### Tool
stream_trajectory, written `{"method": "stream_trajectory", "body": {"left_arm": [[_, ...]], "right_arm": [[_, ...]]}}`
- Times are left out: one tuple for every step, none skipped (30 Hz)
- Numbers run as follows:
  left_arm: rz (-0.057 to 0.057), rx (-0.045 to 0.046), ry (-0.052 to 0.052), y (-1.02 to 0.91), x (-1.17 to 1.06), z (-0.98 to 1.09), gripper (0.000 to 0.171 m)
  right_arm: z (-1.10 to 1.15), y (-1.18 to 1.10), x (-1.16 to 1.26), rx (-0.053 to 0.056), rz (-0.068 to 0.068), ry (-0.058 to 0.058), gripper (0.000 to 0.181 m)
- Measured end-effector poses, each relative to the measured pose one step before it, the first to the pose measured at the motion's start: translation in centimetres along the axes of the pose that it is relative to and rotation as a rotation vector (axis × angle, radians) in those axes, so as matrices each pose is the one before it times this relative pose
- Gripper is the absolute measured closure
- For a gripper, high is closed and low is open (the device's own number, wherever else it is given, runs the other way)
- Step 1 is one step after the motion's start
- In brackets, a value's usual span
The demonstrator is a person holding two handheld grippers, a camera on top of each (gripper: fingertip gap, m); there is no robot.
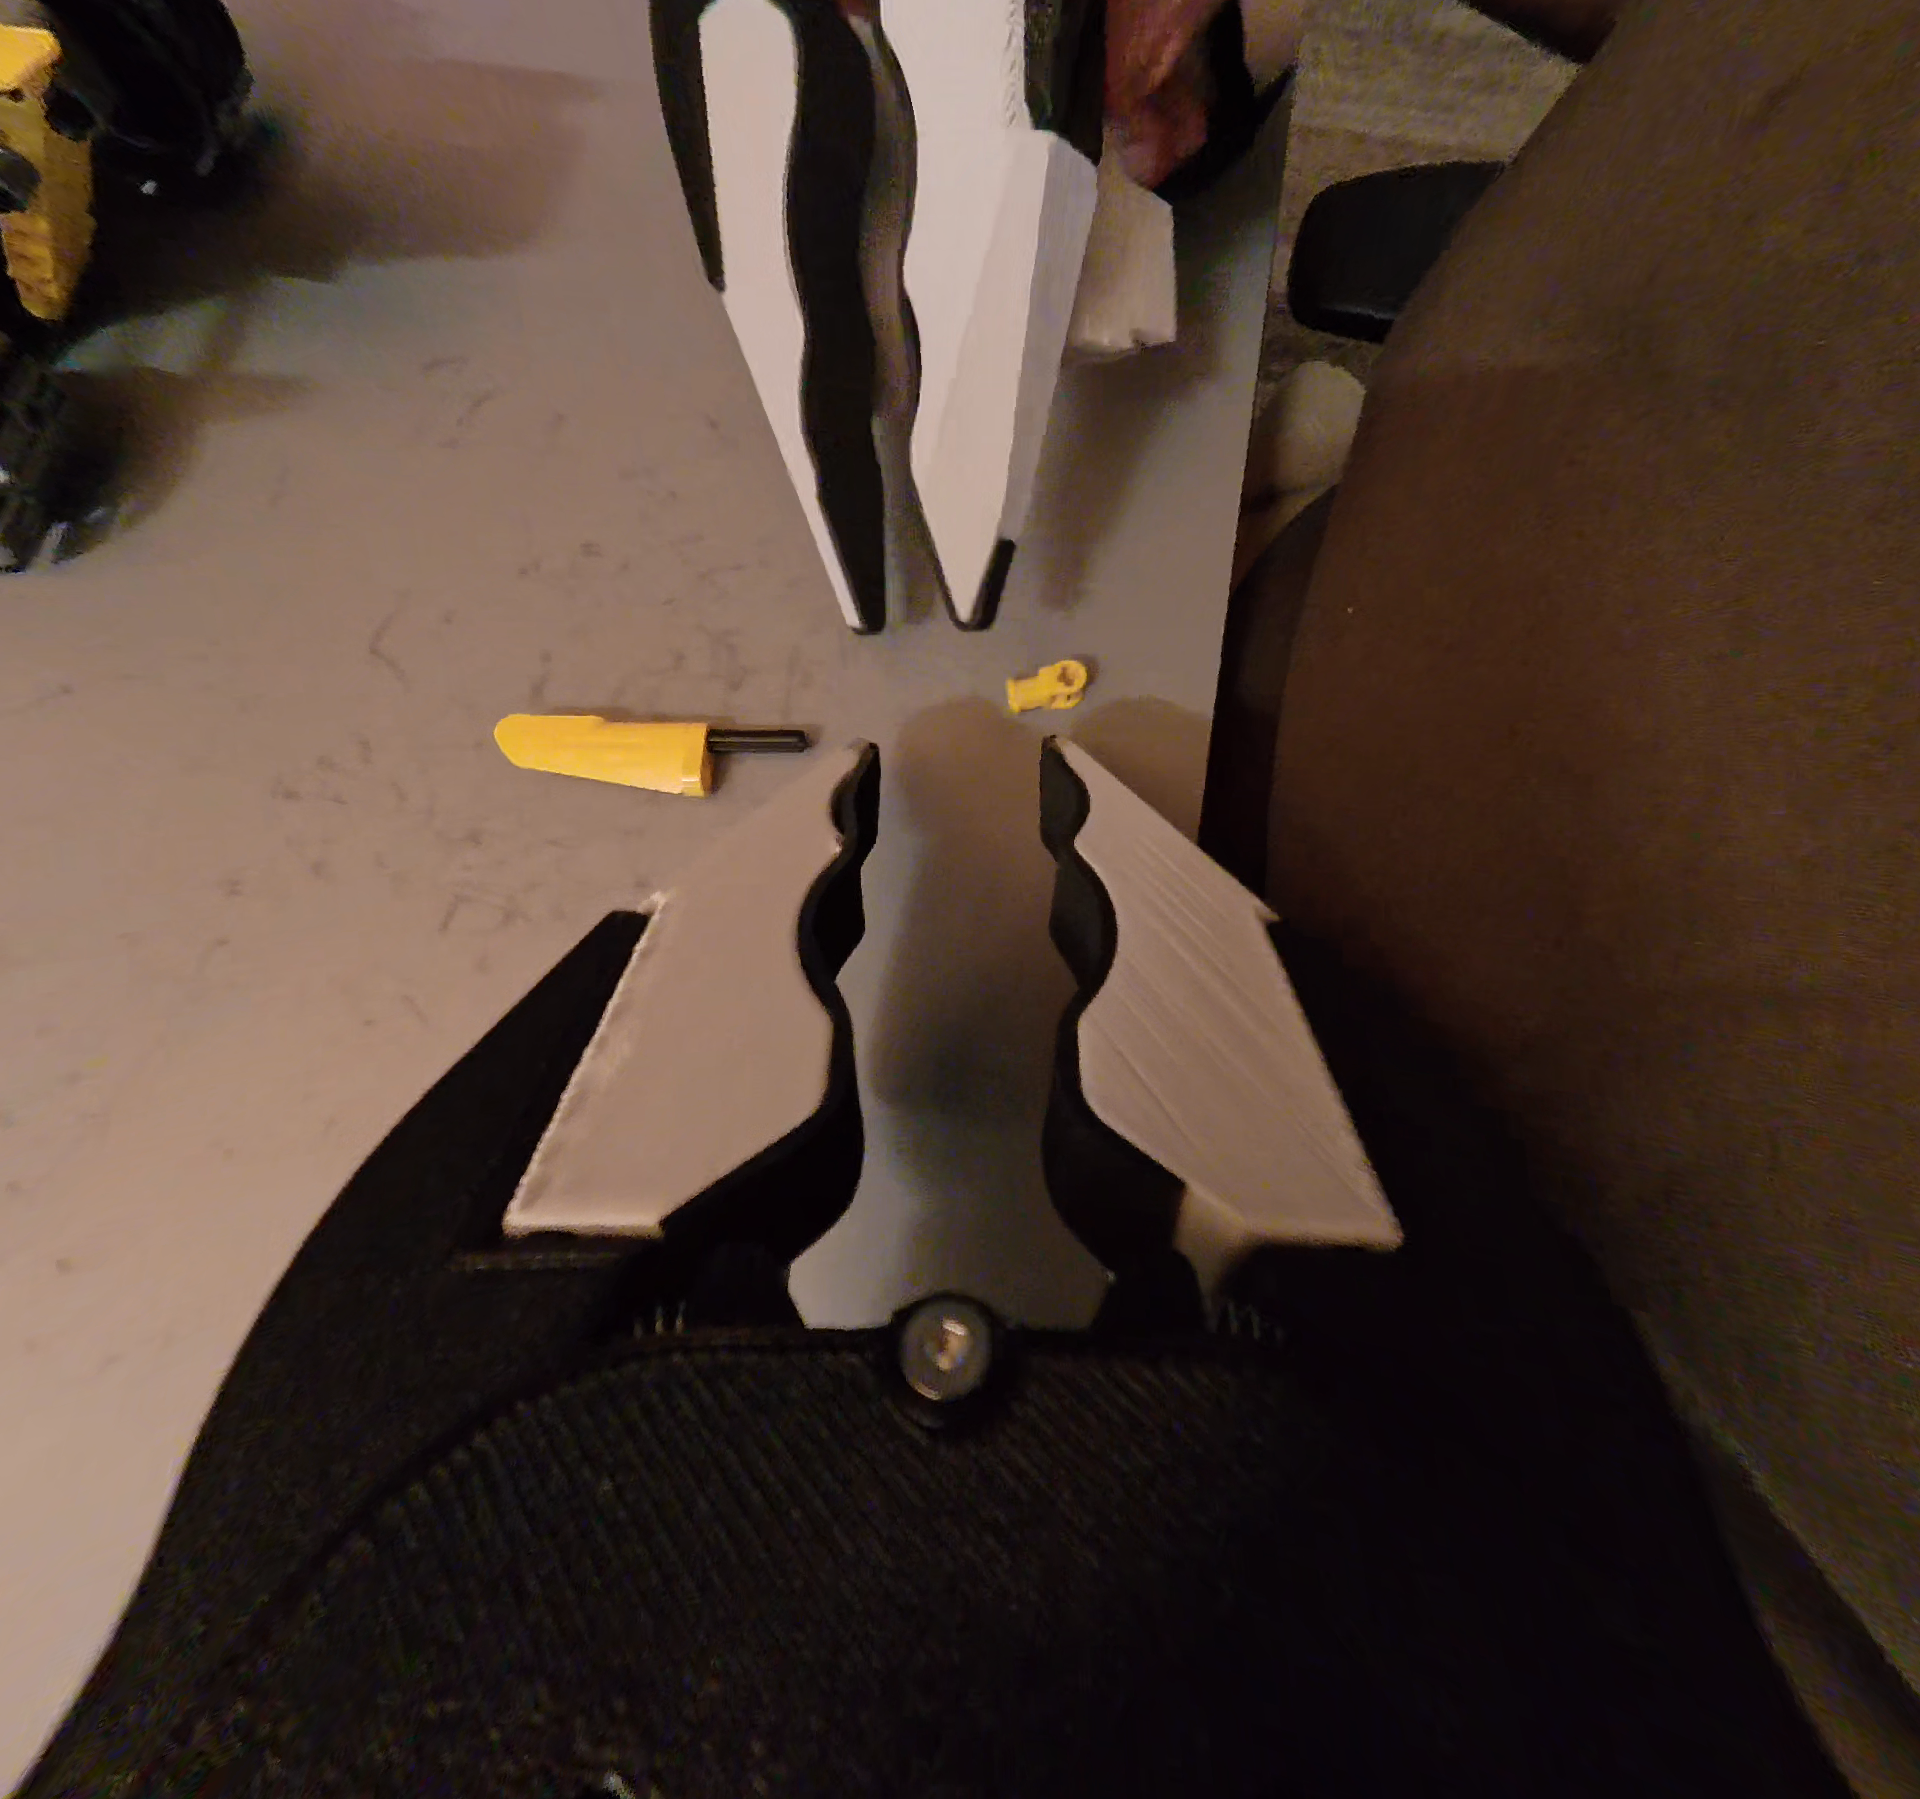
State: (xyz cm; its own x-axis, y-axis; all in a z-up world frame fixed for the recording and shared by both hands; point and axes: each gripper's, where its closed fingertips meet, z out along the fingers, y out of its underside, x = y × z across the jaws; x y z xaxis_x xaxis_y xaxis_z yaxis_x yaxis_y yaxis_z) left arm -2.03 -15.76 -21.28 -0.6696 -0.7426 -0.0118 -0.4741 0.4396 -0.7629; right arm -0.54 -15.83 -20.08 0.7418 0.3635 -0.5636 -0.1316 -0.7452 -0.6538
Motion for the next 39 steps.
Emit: {"method": "stream_trajectory", "body": {"left_arm": [[-0.0016, 0.0052, 0.0128, -0.131, 0.259, 0.102, 0.142], [0.0012, 0.00722, 0.0103, -0.172, 0.268, 0.149, 0.143], [0.0041, 0.01031, 0.0102, -0.275, 0.34, 0.183, 0.143], [0.0088, 0.00812, 0.01, -0.312, 0.41, 0.194, 0.145], [0.0129, 0.00821, 0.0052, -0.341, 0.383, 0.216, 0.146], [0.0124, 0.00081, -0.0004, -0.216, 0.268, 0.25, 0.146], [0.009, -0.00858, -0.0001, -0.04, 0.201, 0.285, 0.147], [0.0064, -0.01723, 0.0012, 0.136, 0.145, 0.276, 0.148], [0.0058, -0.01861, -0.0062, 0.2, -0.009, 0.233, 0.149], [0.0045, -0.0152, -0.009, 0.18, -0.078, 0.155, 0.151], [0.0024, -0.00825, -0.0069, 0.12, -0.075, 0.069, 0.154], [-0.0005, -0.00432, -0.0034, 0.078, -0.049, -0.005, 0.157], [-0.0039, -0.00399, -0.0046, 0.13, -0.084, -0.047, 0.159], [-0.0052, -0.00855, -0.0048, 0.205, -0.111, -0.059, 0.16], [-0.0049, -0.01297, -0.0095, 0.308, -0.185, -0.061, 0.161], [-0.003, -0.01155, -0.0106, 0.3, -0.165, -0.067, 0.162], [-0.004, 0.00243, -0.0045, 0.075, -0.061, -0.122, 0.163], [-0.0056, -0.00044, -0.0069, 0.096, -0.098, -0.122, 0.166], [-0.0058, -0.00074, -0.0042, 0.099, -0.066, -0.094, 0.166], [-0.0087, 0.0003, -0.0048, 0.061, -0.111, -0.086, 0.167], [-0.0136, 0.00215, -0.0095, 0.029, -0.234, -0.06, 0.167], [-0.0157, 0.00598, -0.0026, -0.038, -0.162, -0.047, 0.167], [-0.016, 0.0094, 0.0065, -0.106, -0.03, -0.068, 0.171], [-0.0162, 0.01041, 0.0005, -0.153, -0.115, -0.089, 0.171], [-0.0194, 0.01044, -0.0022, -0.163, -0.186, -0.084, 0.171], [-0.0256, 0.00701, 0.0043, -0.105, -0.146, -0.038, 0.171], [-0.0306, -0.00061, 0.0082, 0.016, -0.142, -0.007, 0.171], [-0.0312, -0.00559, 0.0052, 0.097, -0.213, 0.03, 0.171], [-0.0276, -0.00875, 0.0027, 0.148, -0.239, 0.045, 0.171], [-0.021, -0.01146, 0.0069, 0.186, -0.126, 0.069, 0.171], [-0.0143, -0.00924, 0.0085, 0.13, -0.056, 0.073, 0.171], [-0.0096, 0.00308, 0.0036, -0.062, -0.054, -0.009, 0.171], [-0.0059, -0.00073, 0.0007, -0.012, -0.059, 0.024, 0.171], [-0.004, 0.00023, 0.0027, -0.032, 0.001, 0.032, 0.171], [-0.0008, 0.00025, -0.0006, -0.029, -0.025, 0.024, 0.171], [0.0008, 0.00053, -0.0032, -0.039, -0.027, 0.027, 0.171], [0.0032, 0.00013, -0.0034, -0.042, -0.021, 0.039, 0.171], [0.0038, 0.00009, -0.0042, -0.044, -0.029, 0.043, 0.171], [0.0039, -0.00005, -0.0035, -0.049, -0.025, 0.048, 0.171]], "right_arm": [[-0.358, -0.045, 0.172, 0.0145, -0.0319, 0.0286, 0.16], [-0.326, -0.052, 0.249, 0.0158, -0.0248, 0.0316, 0.16], [-0.301, -0.115, 0.263, 0.0201, -0.0203, 0.0316, 0.159], [-0.3, -0.161, 0.259, 0.0231, -0.0167, 0.03, 0.158], [-0.277, -0.128, 0.225, 0.02, -0.0125, 0.0254, 0.157], [-0.229, -0.063, 0.192, 0.0148, -0.0069, 0.0212, 0.156], [-0.179, -0.034, 0.089, 0.013, -0.0033, 0.0132, 0.155], [-0.125, -0.049, -0.014, 0.0141, 0.0005, 0.0054, 0.155], [-0.088, -0.049, -0.053, 0.0143, 0.0044, 0.0012, 0.154], [-0.072, -0.027, -0.086, 0.0123, 0.0071, -0.0011, 0.154], [-0.07, -0.046, -0.115, 0.0111, 0.0077, -0.0031, 0.153], [-0.091, -0.059, -0.129, 0.0117, 0.0066, -0.0036, 0.153], [-0.113, -0.093, -0.095, 0.012, 0.0055, -0.002, 0.153], [-0.119, -0.069, -0.092, 0.0107, 0.0048, -0.0025, 0.153], [-0.102, -0.033, -0.091, 0.0076, 0.0044, -0.0041, 0.153], [-0.078, 0.04, -0.063, 0.0028, 0.0043, -0.0021, 0.152], [-0.029, 0.104, -0.001, -0.0024, 0.0032, 0.0017, 0.152], [0.01, 0.147, 0.001, -0.0061, 0.0002, 0.0037, 0.152], [0.042, 0.148, -0.02, -0.0078, -0.0041, 0.0036, 0.152], [0.073, 0.095, -0.065, -0.0073, -0.0098, 0.0038, 0.152], [0.096, 0.1, -0.078, -0.0086, -0.0151, 0.0049, 0.152], [0.125, 0.145, -0.089, -0.0117, -0.0172, 0.0066, 0.153], [0.154, 0.165, -0.08, -0.014, -0.0167, 0.0074, 0.153], [0.166, 0.185, -0.116, -0.0148, -0.0167, 0.0056, 0.153], [0.152, 0.184, -0.14, -0.014, -0.018, 0.0047, 0.154], [0.15, 0.159, -0.123, -0.013, -0.0185, 0.0068, 0.155], [0.125, 0.147, -0.108, -0.0121, -0.0173, 0.0071, 0.156], [0.141, 0.146, -0.078, -0.0118, -0.015, 0.0075, 0.157], [0.135, 0.154, -0.026, -0.0126, -0.0119, 0.0088, 0.158], [0.145, 0.17, -0.011, -0.0133, -0.0095, 0.0082, 0.158], [0.154, 0.161, 0.002, -0.0138, -0.0079, 0.0072, 0.159], [0.162, 0.176, -0.022, -0.0145, -0.0072, 0.0047, 0.159], [0.16, 0.166, -0.048, -0.014, -0.0065, 0.0026, 0.16], [0.163, 0.118, -0.085, -0.0118, -0.006, -0.0017, 0.16], [0.151, 0.043, -0.189, -0.0072, -0.0037, -0.009, 0.16], [0.145, -0.077, -0.297, -0.0009, 0.001, -0.0186, 0.16], [0.162, -0.203, -0.386, 0.0057, 0.0057, -0.026, 0.159], [0.145, -0.271, -0.323, 0.0092, 0.0073, -0.0235, 0.157], [0.125, -0.235, -0.135, 0.0077, 0.0046, -0.0109, 0.156]]}}
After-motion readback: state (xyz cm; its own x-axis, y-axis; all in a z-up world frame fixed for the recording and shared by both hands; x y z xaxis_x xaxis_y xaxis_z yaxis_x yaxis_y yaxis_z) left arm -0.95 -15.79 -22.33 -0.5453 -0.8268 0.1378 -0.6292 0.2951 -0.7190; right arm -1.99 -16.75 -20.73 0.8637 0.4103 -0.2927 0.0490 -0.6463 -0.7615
